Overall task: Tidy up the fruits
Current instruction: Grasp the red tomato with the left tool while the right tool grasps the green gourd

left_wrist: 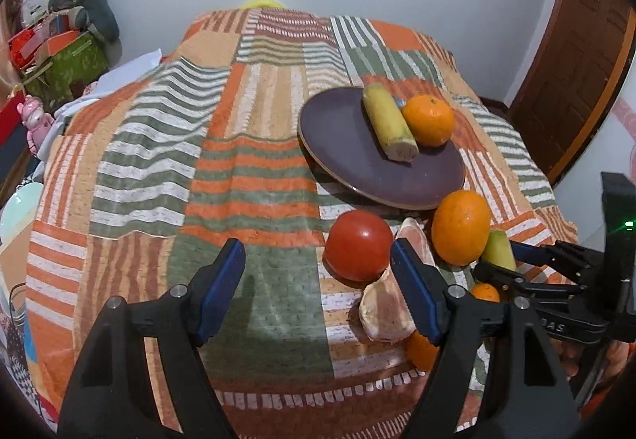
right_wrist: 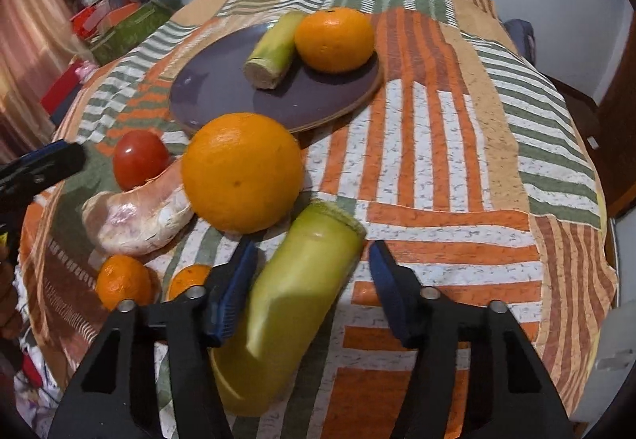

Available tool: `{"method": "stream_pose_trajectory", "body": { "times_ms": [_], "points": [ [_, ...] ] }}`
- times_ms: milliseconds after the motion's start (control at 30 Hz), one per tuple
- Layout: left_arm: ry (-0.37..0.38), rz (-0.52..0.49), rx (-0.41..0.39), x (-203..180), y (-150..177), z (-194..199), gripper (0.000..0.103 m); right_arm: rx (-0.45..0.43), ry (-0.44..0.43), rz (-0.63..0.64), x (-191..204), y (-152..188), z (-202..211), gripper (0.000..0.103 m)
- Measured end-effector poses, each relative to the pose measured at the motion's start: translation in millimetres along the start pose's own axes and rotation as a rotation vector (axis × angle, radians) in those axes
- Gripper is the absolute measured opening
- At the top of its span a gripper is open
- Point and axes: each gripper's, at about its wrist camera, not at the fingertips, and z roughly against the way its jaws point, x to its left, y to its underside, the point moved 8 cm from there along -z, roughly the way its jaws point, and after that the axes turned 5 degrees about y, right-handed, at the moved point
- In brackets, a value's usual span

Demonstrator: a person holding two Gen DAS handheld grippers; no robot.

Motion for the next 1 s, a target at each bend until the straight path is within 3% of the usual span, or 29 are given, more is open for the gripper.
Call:
{"method": "stream_pose_trajectory", "body": {
  "times_ms": [333,567,633,767,867,1000],
  "points": [
    [0.02,-0.038,0.081,-11.8,1.6,-33.2,0.075,0.006,0.029,0.134,-7.1,8.9,8.8,0.036],
    [0.029,-0.053,0.092,-18.7,-0.9,-47.7,0.075,0.033,-0.007,0.082,-21.2,6.3,9.3,0.036],
    [0.036,-0.053,0.097,-20.0,-0.6,-50.6,0.074,0.055,-0.021,0.058,-21.6,7.5,2.8,0.04],
    [0.041,-0.049,0.099,-19.4,0.6,-54.8,0.06,0.058,-0.045,0.016,-22.0,6.8,-3.3,0.04],
    [0.095,-0.02,0.11,-19.9,0.5,-57.2,0.048,0.054,-0.053,-0.001,-22.2,6.3,-2.8,0.039],
    [0.055,-0.047,0.091,-21.4,-1.9,-48.6,0.047,0.032,-0.031,-0.006,-23.8,4.2,3.6,0.038]
  ]
}}
